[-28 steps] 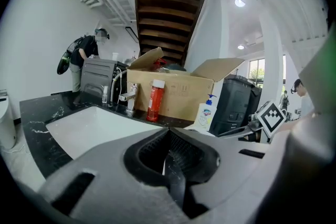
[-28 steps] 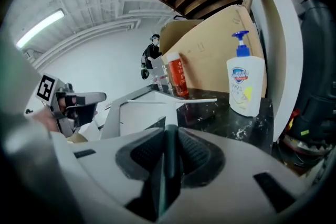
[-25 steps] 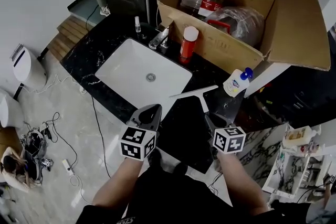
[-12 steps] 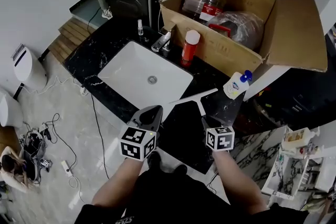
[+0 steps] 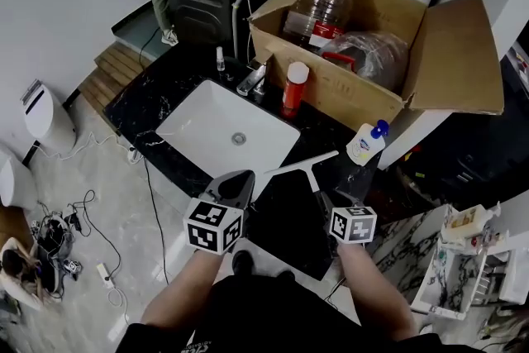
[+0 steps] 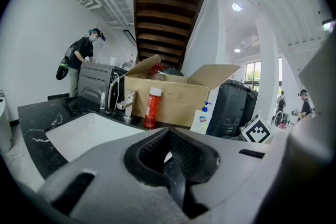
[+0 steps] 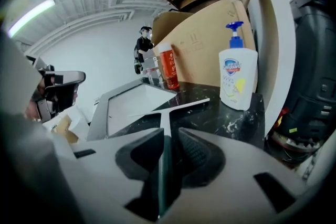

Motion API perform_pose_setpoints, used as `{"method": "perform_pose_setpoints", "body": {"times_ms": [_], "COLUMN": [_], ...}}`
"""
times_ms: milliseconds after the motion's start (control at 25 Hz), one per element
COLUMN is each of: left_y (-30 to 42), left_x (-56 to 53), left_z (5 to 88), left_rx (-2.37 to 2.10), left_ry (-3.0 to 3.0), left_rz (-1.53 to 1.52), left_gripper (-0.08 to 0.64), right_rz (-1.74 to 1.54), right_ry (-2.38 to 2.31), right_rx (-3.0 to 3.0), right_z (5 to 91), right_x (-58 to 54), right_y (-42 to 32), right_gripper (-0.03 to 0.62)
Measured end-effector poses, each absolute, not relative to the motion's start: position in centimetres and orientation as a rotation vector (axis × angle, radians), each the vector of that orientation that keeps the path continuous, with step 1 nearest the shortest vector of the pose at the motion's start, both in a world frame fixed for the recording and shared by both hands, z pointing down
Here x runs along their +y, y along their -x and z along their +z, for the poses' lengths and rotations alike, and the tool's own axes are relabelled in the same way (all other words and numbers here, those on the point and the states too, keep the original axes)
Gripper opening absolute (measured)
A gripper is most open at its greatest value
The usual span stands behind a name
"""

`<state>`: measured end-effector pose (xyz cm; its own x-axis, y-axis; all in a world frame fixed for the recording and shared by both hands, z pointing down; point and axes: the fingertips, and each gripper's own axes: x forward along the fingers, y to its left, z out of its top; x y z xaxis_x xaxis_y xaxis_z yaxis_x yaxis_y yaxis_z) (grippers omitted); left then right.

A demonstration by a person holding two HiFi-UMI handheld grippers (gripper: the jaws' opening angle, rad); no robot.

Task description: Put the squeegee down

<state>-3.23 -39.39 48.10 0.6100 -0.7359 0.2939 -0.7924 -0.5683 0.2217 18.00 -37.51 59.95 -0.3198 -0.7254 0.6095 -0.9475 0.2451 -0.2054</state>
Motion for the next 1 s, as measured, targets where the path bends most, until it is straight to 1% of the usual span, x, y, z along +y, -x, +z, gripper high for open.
{"method": "perform_pose_setpoints", "body": {"times_ms": [200,480,640,800,1000], "left_y": [1.8,-1.4,-2.8,-3.4,-3.4], "left_x": [-40.4,-41.4,-42.8,-43.3,-42.8], "left_z": [46.8,43.0,39.4,36.9,34.3], "left_rx": [-1.182,-1.097,-1.082,-1.095,-1.169], "left_ry": [-2.556,-2.691,-2.792,-2.854,-2.892], "left_rz": [0.264,0.282,0.261,0.219,0.112], "left_gripper": [0.009,0.009,0.009,0.009,0.009], "right_rz": [0.759,0.669,0.575,0.467,0.225], "right_ry": [-1.596,-1.56,-1.605,-1.656,-1.678], "right_rx": [-2.214,-2.351,-2.41,-2.492,-2.62], "right_z": [56.3,49.9,46.0,41.6,35.8], "right_x": [-38.4,-38.6,-38.7,-37.8,-35.7], "right_y": [-19.1,-19.0,-19.4,-19.7,-19.7], "right_gripper": [0.089,0.089,0.068,0.006,0.005]}}
